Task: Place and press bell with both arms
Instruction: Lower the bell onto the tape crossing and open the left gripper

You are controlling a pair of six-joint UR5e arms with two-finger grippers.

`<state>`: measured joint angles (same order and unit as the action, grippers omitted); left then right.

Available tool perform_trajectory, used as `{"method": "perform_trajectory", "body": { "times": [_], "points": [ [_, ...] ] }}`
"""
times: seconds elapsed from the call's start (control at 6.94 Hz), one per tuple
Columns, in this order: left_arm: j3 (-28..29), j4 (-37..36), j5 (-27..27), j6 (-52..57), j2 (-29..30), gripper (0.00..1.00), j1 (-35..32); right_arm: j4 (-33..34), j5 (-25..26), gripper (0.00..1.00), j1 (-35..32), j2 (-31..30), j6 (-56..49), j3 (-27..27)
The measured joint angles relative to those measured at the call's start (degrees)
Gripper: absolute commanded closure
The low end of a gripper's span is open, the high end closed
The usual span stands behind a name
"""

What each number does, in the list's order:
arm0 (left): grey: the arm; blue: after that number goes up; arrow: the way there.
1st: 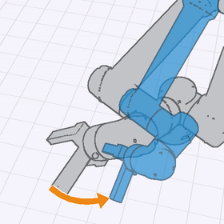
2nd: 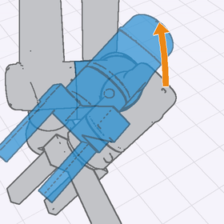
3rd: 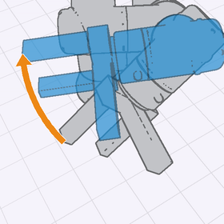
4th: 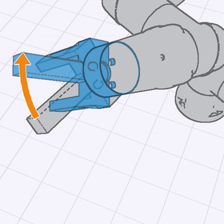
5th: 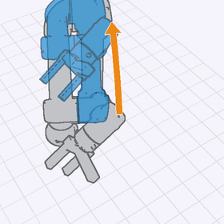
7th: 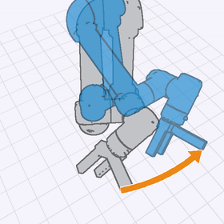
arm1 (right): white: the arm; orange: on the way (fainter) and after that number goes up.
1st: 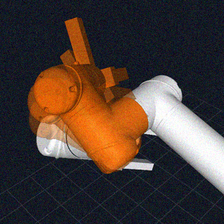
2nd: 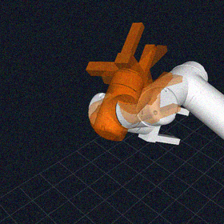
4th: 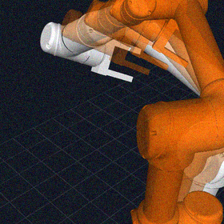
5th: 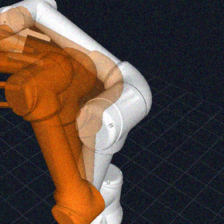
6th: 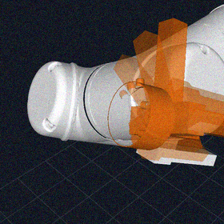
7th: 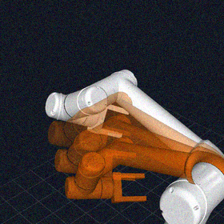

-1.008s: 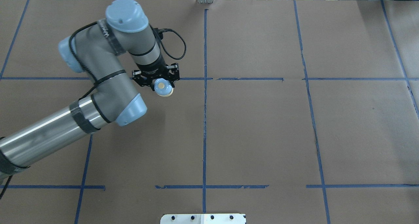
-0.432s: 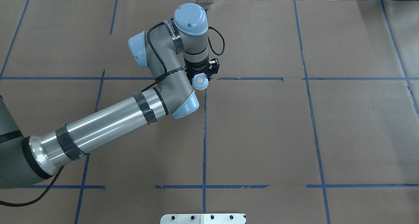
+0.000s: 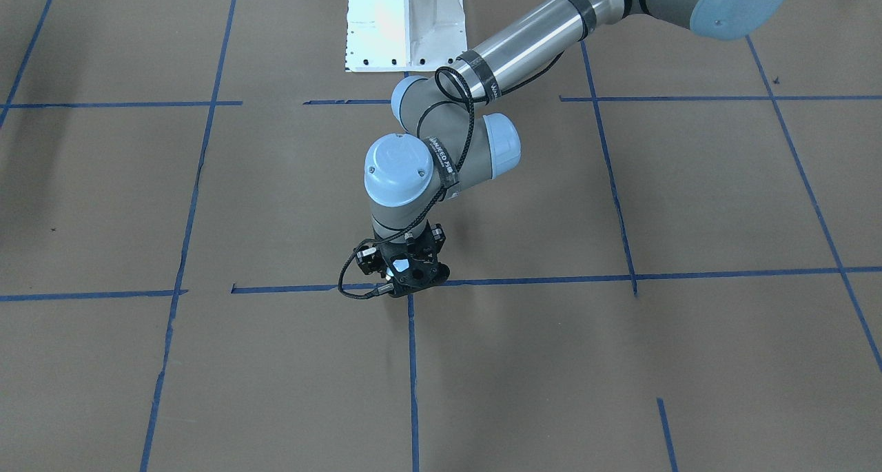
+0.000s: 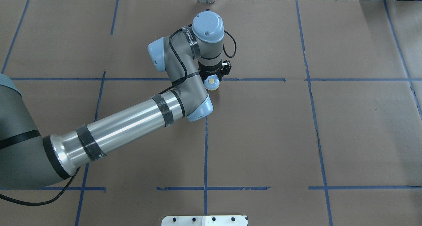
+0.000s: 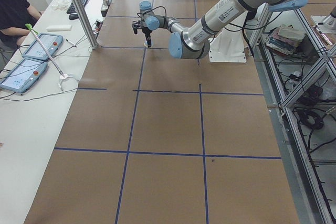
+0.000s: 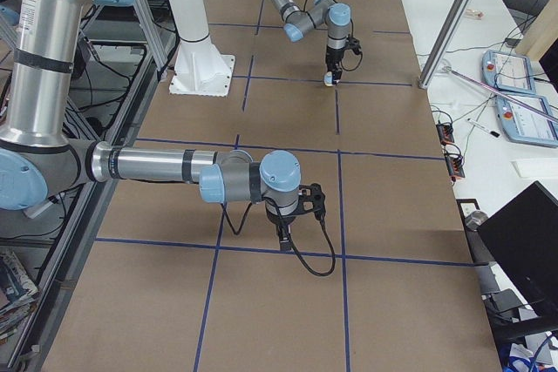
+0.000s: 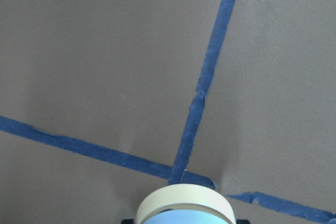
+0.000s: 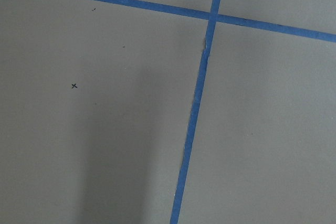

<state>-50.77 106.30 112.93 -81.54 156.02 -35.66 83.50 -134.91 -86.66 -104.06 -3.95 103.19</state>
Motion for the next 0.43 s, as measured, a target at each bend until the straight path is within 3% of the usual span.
{"method": "perform_trajectory", "body": {
  "times": [0.14,0.29,0.43],
  "points": [
    [0.2,0.1,-0.1,0.2,0.0,0.3,0.0,0.0,0.0,0.0,0.0,0.0,0.0,0.0],
    [0.3,0.0,-0.1,0.5,-0.1,0.22,-0.1,0.0,-0.1,0.0,0.0,0.0,0.0,0.0],
    [0.3,0.0,-0.1,0.8,-0.3,0.0,-0.2,0.0,-0.1,0.0,0.0,0.0,0.0,0.1]
  ]
}}
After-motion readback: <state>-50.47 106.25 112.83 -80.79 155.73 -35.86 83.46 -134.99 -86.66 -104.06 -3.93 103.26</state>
